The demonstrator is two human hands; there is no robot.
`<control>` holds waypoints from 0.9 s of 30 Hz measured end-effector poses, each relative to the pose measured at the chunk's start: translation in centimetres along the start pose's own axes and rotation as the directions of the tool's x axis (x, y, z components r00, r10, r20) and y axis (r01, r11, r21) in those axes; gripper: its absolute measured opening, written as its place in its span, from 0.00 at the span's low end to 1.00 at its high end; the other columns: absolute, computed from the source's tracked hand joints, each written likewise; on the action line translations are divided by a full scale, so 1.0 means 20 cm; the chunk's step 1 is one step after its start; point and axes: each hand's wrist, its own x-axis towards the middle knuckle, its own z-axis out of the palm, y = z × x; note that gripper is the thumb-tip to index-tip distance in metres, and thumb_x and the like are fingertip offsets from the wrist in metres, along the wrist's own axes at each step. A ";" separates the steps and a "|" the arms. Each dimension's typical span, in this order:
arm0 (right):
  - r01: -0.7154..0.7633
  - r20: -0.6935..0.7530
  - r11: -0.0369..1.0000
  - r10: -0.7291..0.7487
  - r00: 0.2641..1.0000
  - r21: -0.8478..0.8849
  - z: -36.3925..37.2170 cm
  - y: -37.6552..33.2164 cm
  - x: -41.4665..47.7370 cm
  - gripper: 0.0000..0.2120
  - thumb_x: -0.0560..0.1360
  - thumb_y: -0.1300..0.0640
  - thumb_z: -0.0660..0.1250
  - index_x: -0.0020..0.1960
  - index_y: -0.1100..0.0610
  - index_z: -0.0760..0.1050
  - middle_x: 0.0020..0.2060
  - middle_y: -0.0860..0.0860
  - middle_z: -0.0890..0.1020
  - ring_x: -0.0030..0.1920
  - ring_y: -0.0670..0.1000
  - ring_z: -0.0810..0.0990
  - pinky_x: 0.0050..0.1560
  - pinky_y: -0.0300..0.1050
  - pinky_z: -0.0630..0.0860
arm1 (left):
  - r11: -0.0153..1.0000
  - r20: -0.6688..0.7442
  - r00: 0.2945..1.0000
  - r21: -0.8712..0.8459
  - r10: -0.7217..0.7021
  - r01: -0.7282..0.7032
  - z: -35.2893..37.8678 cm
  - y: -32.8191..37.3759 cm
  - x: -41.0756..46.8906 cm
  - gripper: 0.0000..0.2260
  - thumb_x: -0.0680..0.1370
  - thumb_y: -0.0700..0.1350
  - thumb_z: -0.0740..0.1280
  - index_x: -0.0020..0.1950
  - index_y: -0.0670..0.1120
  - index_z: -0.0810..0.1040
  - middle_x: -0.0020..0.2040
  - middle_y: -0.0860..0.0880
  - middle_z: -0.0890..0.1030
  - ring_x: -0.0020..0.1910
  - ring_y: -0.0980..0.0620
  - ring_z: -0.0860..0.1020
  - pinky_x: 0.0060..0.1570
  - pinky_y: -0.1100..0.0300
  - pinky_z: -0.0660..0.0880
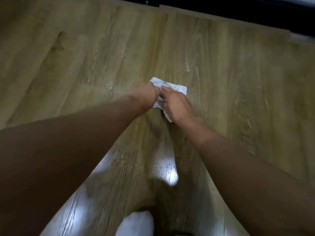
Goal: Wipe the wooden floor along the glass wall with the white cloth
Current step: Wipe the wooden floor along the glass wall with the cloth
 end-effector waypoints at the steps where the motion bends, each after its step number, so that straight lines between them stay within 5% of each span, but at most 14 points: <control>1: -0.007 -0.030 1.000 0.008 1.000 0.014 0.01 0.00 -0.04 0.20 0.79 0.61 0.59 0.70 0.54 0.69 0.72 0.52 0.69 0.73 0.54 0.64 0.73 0.51 0.61 | 1.000 0.051 0.999 0.026 0.016 -0.017 -0.03 0.02 -0.01 0.14 0.76 0.44 0.67 0.62 0.45 0.76 0.59 0.43 0.78 0.59 0.42 0.77 0.52 0.53 0.72; 2: -0.013 -0.085 0.999 0.016 0.996 0.039 0.02 0.00 -0.11 0.19 0.78 0.63 0.59 0.68 0.55 0.71 0.70 0.53 0.71 0.71 0.55 0.67 0.72 0.52 0.63 | 0.992 0.032 0.997 0.101 0.068 -0.071 -0.03 0.06 -0.03 0.14 0.77 0.47 0.67 0.62 0.47 0.76 0.58 0.44 0.79 0.58 0.44 0.77 0.51 0.54 0.72; 4: -0.042 -0.181 0.993 0.061 0.982 0.107 0.07 0.03 -0.30 0.21 0.75 0.66 0.62 0.67 0.55 0.72 0.68 0.54 0.74 0.70 0.55 0.69 0.72 0.51 0.62 | 0.924 -0.224 0.931 0.319 0.289 -0.210 0.03 0.14 -0.12 0.12 0.77 0.53 0.65 0.57 0.49 0.78 0.51 0.48 0.82 0.50 0.48 0.81 0.44 0.57 0.74; 7: -0.083 -0.151 0.996 0.078 0.985 -0.027 0.15 0.13 -0.53 0.23 0.78 0.61 0.59 0.73 0.52 0.65 0.73 0.50 0.66 0.74 0.50 0.62 0.75 0.46 0.52 | 0.848 -0.170 0.863 0.348 0.476 -0.400 0.17 0.21 -0.19 0.15 0.80 0.49 0.57 0.63 0.45 0.74 0.58 0.45 0.80 0.52 0.46 0.80 0.45 0.55 0.75; 9: -0.051 -0.104 0.988 0.036 0.994 -0.148 0.15 0.19 -0.52 0.23 0.80 0.56 0.56 0.75 0.50 0.60 0.75 0.48 0.62 0.75 0.49 0.59 0.74 0.45 0.51 | 0.850 -0.077 0.888 0.339 0.453 -0.404 0.16 0.18 -0.15 0.18 0.82 0.47 0.52 0.70 0.42 0.65 0.65 0.41 0.74 0.58 0.42 0.77 0.50 0.51 0.74; 12: 0.002 -0.041 0.984 -0.010 0.999 -0.177 0.02 0.25 -0.31 0.24 0.81 0.54 0.55 0.76 0.50 0.58 0.76 0.49 0.61 0.75 0.49 0.59 0.73 0.47 0.56 | 0.917 -0.171 0.936 0.316 0.309 -0.245 0.09 0.15 -0.01 0.14 0.81 0.47 0.56 0.64 0.44 0.71 0.60 0.43 0.77 0.57 0.41 0.78 0.48 0.51 0.73; 15: -0.003 0.037 0.975 0.011 0.999 -0.224 -0.09 0.28 -0.13 0.27 0.79 0.58 0.58 0.76 0.51 0.56 0.76 0.50 0.60 0.75 0.49 0.58 0.74 0.49 0.55 | 0.969 -0.119 0.970 0.152 0.212 -0.193 0.03 0.19 0.10 0.13 0.77 0.44 0.63 0.60 0.42 0.74 0.57 0.42 0.79 0.56 0.40 0.78 0.49 0.52 0.73; 19: -0.093 -0.152 0.992 0.079 0.985 -0.085 0.02 0.20 -0.29 0.28 0.77 0.65 0.56 0.75 0.53 0.58 0.75 0.52 0.61 0.76 0.52 0.57 0.76 0.46 0.48 | 0.915 -0.398 0.843 0.323 0.363 -0.242 0.10 0.20 0.03 0.16 0.76 0.48 0.63 0.60 0.40 0.75 0.50 0.43 0.81 0.49 0.43 0.80 0.41 0.56 0.75; 23: -0.075 -0.162 0.986 0.050 0.985 -0.149 0.12 0.24 -0.54 0.27 0.78 0.62 0.57 0.76 0.53 0.56 0.76 0.51 0.60 0.77 0.50 0.55 0.75 0.43 0.42 | 0.873 -0.239 0.854 0.290 0.462 -0.391 0.23 0.28 -0.08 0.21 0.80 0.48 0.55 0.71 0.40 0.64 0.64 0.41 0.73 0.62 0.42 0.73 0.52 0.50 0.74; 27: -0.065 -0.116 0.984 0.046 0.992 -0.165 0.02 0.36 -0.36 0.25 0.80 0.59 0.55 0.76 0.52 0.57 0.76 0.49 0.60 0.76 0.49 0.56 0.75 0.46 0.48 | 0.898 -0.187 0.901 0.295 0.390 -0.327 0.13 0.26 0.08 0.16 0.80 0.44 0.56 0.66 0.42 0.68 0.60 0.41 0.74 0.57 0.40 0.76 0.48 0.50 0.74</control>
